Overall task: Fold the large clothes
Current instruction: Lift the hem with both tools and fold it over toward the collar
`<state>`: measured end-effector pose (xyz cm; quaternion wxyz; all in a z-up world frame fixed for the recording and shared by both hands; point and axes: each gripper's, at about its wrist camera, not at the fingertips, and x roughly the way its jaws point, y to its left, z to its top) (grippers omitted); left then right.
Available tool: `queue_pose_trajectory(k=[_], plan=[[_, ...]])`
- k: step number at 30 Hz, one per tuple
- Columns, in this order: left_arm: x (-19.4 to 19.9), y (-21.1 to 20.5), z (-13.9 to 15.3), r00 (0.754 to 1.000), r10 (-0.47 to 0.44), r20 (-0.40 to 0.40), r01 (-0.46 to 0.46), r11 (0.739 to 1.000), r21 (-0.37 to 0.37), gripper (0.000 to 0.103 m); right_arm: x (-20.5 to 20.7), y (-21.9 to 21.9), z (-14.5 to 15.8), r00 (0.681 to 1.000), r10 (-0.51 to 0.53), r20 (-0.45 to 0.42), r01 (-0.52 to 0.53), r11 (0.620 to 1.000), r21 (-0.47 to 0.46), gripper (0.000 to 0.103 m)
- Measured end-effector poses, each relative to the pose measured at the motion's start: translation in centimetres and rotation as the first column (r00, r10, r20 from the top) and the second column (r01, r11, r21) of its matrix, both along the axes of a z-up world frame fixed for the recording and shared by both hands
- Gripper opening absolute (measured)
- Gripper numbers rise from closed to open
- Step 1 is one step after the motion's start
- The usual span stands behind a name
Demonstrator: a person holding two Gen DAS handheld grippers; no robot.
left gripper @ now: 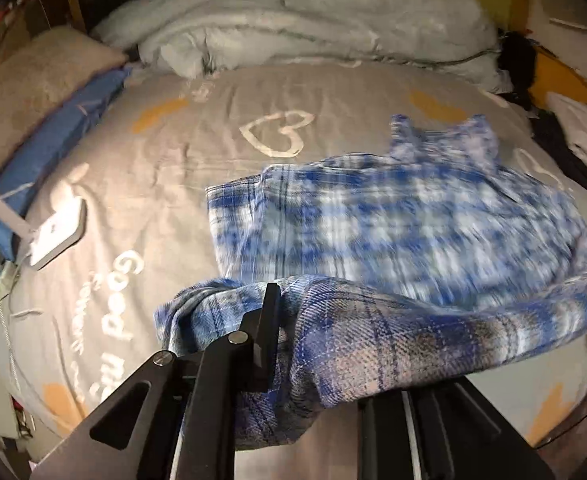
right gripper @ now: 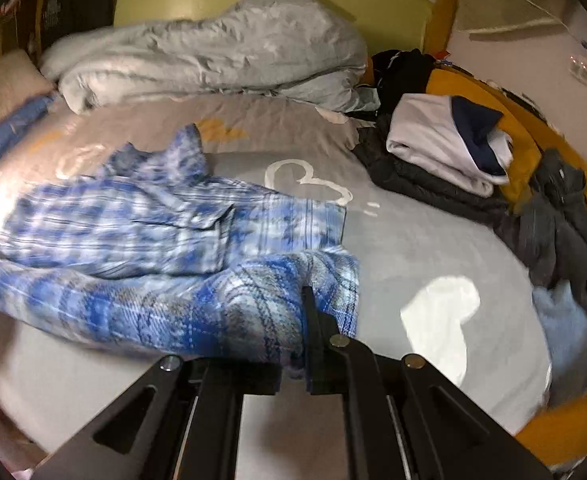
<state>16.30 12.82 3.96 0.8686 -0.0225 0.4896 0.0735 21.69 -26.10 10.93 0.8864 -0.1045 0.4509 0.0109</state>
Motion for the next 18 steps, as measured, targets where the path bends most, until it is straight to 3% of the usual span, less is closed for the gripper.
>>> queue_pose_trajectory(k=[4,13,18], plan=[[5.5,1.2,-1.9,0.996,0.011,-0.092,-0.012,1.000,-0.017,0.018,5.2,0.4,-1.4,0.998,-0.022,-0.053,0.022,1.000,-0.004,0.006],[12.5,3.4,-5.2,0.979,0.042,-0.201,-0.056,0.996,-0.063,0.018,14.0,2.5,-5.6,0.989,-0.038,-0.145,0.029,0.997,-0.065,0.006],[14.2,4.6,-6.2,0.976,0.075,-0.206,-0.102,0.987,-0.126,0.017,15.6,3.2,-6.8,0.994,-0.055,-0.095,0.045,0.994,-0.103,0.006]])
